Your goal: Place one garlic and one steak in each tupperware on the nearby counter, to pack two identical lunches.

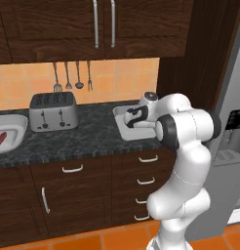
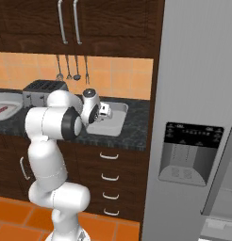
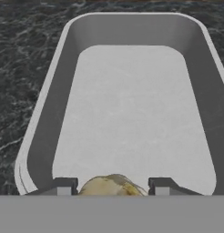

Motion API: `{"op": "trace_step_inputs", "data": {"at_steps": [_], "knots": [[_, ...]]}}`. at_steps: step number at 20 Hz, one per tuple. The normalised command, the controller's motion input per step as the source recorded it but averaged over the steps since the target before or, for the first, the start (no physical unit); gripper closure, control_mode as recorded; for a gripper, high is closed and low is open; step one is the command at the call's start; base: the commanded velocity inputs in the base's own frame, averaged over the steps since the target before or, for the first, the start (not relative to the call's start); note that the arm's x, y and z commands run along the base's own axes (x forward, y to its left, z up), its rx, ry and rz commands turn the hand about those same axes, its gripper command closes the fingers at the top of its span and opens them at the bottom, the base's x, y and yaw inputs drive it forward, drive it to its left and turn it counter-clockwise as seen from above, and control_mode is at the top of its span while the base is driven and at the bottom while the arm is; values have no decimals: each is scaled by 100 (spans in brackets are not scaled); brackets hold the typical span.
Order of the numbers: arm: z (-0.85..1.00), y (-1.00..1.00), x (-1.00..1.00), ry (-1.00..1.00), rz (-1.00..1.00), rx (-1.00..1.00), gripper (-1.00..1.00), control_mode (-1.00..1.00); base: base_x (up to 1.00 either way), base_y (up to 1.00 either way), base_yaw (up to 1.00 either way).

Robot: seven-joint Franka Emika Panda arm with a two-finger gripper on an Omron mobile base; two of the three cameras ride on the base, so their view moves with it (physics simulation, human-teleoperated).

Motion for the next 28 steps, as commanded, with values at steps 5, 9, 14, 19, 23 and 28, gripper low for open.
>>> {"op": "trace_step_inputs", "data": {"at_steps": [5, 9, 14, 19, 23, 28], "knots": [[-14, 0, 24, 5, 0, 0, 100, -100, 0, 0, 0], [-10, 0, 26, 7, 0, 0, 100, -100, 0, 0, 0], [-10, 0, 22, 5, 0, 0, 100, -100, 0, 0, 0], [-12, 0, 19, 2, 0, 0, 100, -100, 0, 0, 0], [-14, 0, 16, 0, 0, 0, -100, -100, 0, 0, 0], [-18, 0, 10, 0, 0, 0, -100, -100, 0, 0, 0]]}}
